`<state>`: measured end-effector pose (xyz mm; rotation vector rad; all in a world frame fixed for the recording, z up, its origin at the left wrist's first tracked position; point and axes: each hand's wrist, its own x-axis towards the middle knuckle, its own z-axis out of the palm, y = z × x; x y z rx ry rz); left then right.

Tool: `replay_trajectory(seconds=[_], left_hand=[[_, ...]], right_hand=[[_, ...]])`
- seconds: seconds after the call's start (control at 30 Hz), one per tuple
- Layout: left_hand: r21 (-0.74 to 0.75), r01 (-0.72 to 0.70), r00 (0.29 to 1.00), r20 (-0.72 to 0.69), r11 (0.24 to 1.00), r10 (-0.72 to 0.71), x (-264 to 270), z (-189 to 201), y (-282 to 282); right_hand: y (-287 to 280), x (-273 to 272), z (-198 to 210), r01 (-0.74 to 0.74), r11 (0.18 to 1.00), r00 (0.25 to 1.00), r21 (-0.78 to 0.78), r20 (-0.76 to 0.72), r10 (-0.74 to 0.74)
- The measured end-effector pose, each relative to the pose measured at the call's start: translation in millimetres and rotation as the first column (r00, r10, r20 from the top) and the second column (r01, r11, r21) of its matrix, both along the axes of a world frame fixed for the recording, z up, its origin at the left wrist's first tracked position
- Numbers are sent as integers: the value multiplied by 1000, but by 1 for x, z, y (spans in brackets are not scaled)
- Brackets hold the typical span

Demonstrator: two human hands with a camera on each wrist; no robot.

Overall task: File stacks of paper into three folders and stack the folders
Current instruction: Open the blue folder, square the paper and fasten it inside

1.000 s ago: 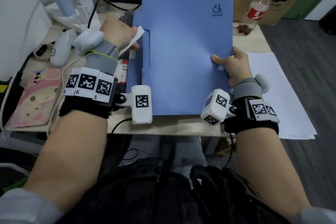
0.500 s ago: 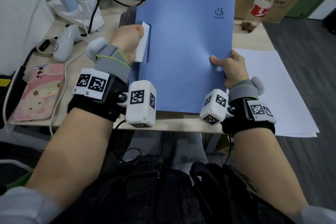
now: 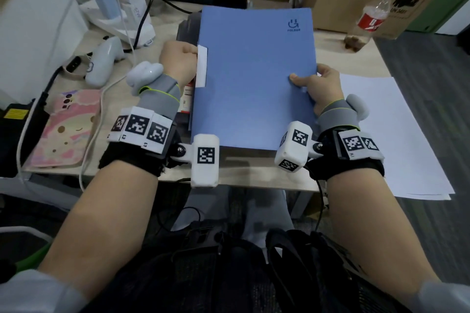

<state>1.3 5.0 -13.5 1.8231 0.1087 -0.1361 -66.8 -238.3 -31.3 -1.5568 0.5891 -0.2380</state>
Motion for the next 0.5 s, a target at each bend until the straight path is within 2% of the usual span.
replay_trajectory(seconds=[0.2,0.33,0.5], left_hand=[[297,-48,996,81,954,25,-3,-1,14],[508,7,1000,-14,861,0,-3,-6,23],[530,39,992,-120,847,29,-4,-4,27]], right_hand=[[3,19,-2,40,975,987,-219,-143,-72],[-1,21,-6,-34,934,960,-355,-273,-69],[-1,23,-11,-107,920,925,-377,-378,-47]])
